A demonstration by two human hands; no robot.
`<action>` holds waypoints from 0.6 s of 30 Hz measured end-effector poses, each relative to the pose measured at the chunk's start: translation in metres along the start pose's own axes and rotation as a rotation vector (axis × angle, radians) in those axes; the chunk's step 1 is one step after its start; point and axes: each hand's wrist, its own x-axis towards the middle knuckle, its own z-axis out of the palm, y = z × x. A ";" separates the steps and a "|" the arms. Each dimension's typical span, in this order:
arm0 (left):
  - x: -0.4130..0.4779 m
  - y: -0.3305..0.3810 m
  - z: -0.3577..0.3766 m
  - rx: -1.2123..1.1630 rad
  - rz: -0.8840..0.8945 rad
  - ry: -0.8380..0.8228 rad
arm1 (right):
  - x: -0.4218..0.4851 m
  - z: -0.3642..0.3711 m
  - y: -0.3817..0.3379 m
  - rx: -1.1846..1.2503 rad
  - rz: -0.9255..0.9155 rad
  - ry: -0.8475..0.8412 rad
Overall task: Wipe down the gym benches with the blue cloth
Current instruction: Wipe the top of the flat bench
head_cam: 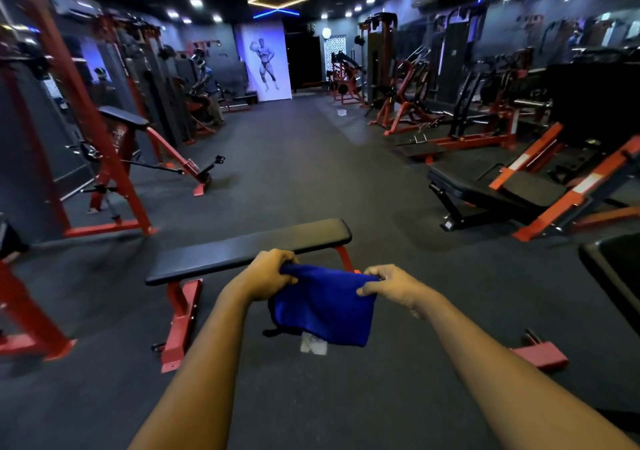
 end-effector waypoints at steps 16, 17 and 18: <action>0.281 -0.105 -0.020 -0.370 -0.008 0.076 | 0.334 -0.028 -0.063 0.230 -0.051 0.322; 0.303 -0.118 -0.022 -0.368 -0.023 0.041 | 0.357 -0.032 -0.066 0.310 0.000 0.303; 0.319 -0.128 -0.023 -0.362 -0.042 0.020 | 0.373 -0.035 -0.068 0.371 0.042 0.283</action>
